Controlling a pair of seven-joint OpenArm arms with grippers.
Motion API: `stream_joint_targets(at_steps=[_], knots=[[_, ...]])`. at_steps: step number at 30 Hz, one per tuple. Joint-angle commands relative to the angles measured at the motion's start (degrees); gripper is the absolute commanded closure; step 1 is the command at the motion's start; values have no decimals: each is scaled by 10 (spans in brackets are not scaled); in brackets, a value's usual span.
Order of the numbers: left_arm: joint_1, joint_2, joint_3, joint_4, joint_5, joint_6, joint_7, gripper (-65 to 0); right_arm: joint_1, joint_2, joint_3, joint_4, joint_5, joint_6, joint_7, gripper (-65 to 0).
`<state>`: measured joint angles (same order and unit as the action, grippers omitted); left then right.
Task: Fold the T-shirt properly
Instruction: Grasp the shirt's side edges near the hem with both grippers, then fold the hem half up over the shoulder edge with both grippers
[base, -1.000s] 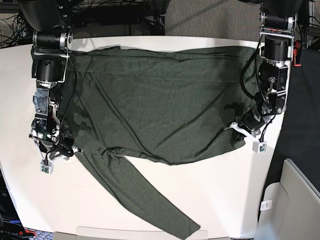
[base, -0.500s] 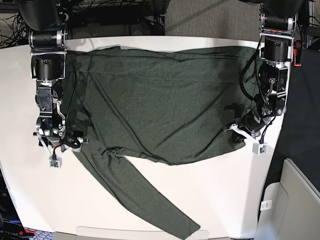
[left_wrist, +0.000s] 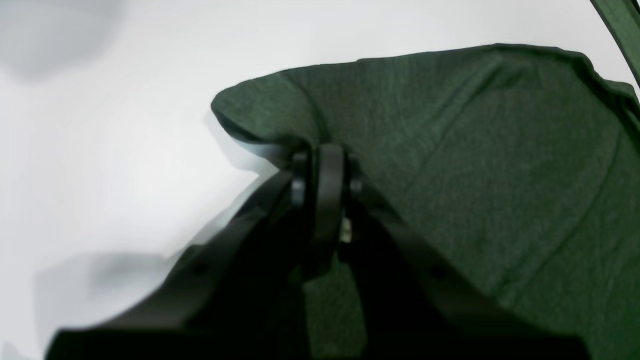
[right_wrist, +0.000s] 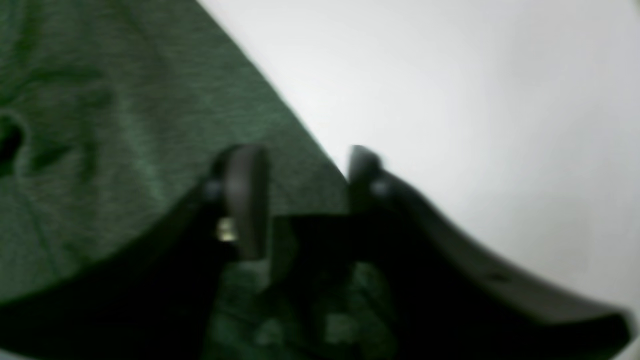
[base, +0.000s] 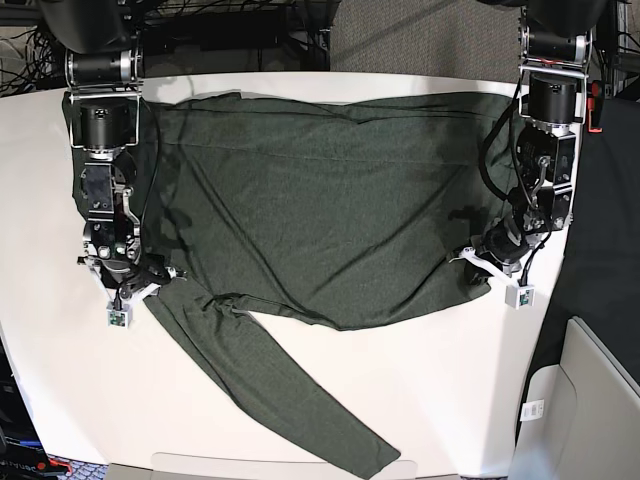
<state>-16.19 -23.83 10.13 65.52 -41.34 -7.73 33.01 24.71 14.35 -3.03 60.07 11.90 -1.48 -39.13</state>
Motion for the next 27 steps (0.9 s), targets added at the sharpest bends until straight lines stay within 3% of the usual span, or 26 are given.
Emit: stream_joint_targets(at_steps=[1,4,10,14,20,24,27], knots=[[-14,-9,-3,11,-5,-3,-13,-1,2,6,1,13,-5,0,-22,-108],[-14,-9,-3,11,-5,-3,-13,-1,-8,6,1,43,-5,0,-22,-1],[-14,-10,-3,15,-5,-3,-13,-1,-33,8,3,132,-5,0,-23,-2],[-1,-10,-21,40,-5,-3,-13,-1,-63,4,45,187,-4,1,-26,-2],[34,-7,-103,108,-5,-3,42,-1,-114,2,99,242,51,79,-27,-2],[59,-7,-150,154,-5,-3,69,-1,-153,6,107,284,79,99,-31,-2],[80,-7,-176,189,-5,-3,88,-1,-175,14,107,327,86,116,-71,-2]])
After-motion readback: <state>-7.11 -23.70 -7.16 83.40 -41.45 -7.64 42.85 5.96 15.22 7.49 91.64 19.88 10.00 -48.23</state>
